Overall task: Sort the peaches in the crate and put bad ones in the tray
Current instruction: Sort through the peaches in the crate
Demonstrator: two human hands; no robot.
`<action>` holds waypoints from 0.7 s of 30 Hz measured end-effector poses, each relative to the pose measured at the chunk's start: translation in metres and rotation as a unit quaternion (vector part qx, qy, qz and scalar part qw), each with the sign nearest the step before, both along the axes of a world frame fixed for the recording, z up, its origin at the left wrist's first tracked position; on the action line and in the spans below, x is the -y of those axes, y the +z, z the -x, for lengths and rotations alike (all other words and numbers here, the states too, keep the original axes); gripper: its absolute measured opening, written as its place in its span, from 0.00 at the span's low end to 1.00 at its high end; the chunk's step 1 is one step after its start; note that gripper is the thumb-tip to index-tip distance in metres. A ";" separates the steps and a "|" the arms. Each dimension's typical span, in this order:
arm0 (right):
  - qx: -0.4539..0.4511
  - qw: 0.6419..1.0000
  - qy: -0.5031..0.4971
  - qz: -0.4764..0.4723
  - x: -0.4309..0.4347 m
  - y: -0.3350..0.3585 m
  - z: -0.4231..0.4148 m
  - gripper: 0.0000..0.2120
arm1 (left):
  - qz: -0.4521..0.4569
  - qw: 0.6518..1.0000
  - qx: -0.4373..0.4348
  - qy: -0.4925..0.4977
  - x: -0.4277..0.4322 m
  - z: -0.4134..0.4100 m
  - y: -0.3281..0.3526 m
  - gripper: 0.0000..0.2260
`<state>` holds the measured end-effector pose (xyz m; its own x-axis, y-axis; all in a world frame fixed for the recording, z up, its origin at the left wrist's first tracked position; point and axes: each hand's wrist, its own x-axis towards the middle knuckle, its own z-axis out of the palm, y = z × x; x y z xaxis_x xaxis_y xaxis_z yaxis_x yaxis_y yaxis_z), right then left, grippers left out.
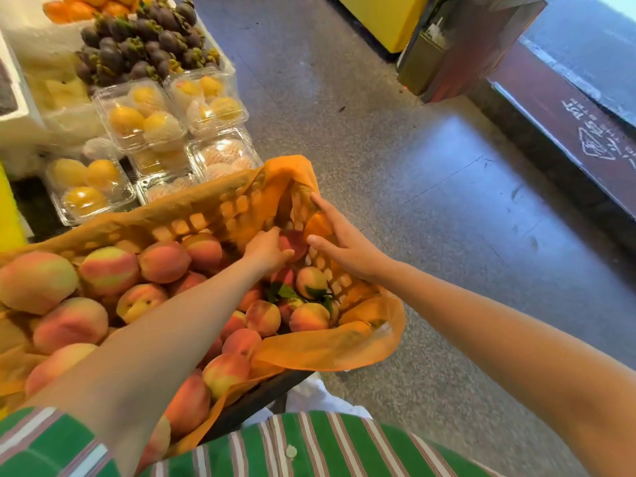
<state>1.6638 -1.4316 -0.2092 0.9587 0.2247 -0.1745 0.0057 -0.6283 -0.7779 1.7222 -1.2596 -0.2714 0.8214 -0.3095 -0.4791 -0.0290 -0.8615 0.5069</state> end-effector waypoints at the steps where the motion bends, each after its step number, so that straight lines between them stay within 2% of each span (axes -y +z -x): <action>1: 0.008 1.000 -0.003 0.009 -0.001 -0.001 0.000 0.34 | -0.009 1.000 -0.007 -0.010 -0.002 0.001 0.000 0.27; 3: 0.017 1.000 -0.001 0.025 -0.001 0.000 0.000 0.35 | -0.016 0.999 -0.002 -0.033 -0.008 0.005 0.005 0.29; 7: 0.032 0.997 0.020 0.072 0.002 0.005 -0.006 0.36 | -0.005 0.994 0.063 -0.087 -0.031 0.010 0.030 0.16; 10: 0.135 0.982 0.005 0.134 -0.006 0.016 -0.019 0.32 | -0.004 0.990 0.105 -0.089 -0.058 0.012 0.050 0.12; 13: 0.197 0.974 0.061 0.093 -0.029 0.033 -0.032 0.28 | -0.040 0.984 0.143 -0.095 -0.086 0.014 0.067 0.11; 15: 0.155 0.977 0.131 0.065 -0.050 0.040 -0.035 0.22 | -0.105 0.974 0.167 -0.114 -0.103 0.017 0.075 0.13; 17: 0.025 0.976 0.200 0.084 -0.069 0.040 -0.030 0.18 | -0.178 0.955 0.185 -0.148 -0.116 0.022 0.081 0.15; 19: -0.084 0.952 0.264 0.130 -0.084 0.028 -0.024 0.18 | -0.224 0.939 0.198 -0.173 -0.125 0.030 0.085 0.17; 21: -0.139 0.931 0.296 0.163 -0.095 0.012 -0.018 0.20 | -0.251 0.925 0.218 -0.182 -0.133 0.037 0.086 0.16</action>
<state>1.6819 -1.3370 -0.1973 0.5915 0.5903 -0.5492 0.2516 -0.7823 -0.5699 1.6854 -1.1262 -0.1856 0.8553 -0.4320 -0.2860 -0.4712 -0.8782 -0.0824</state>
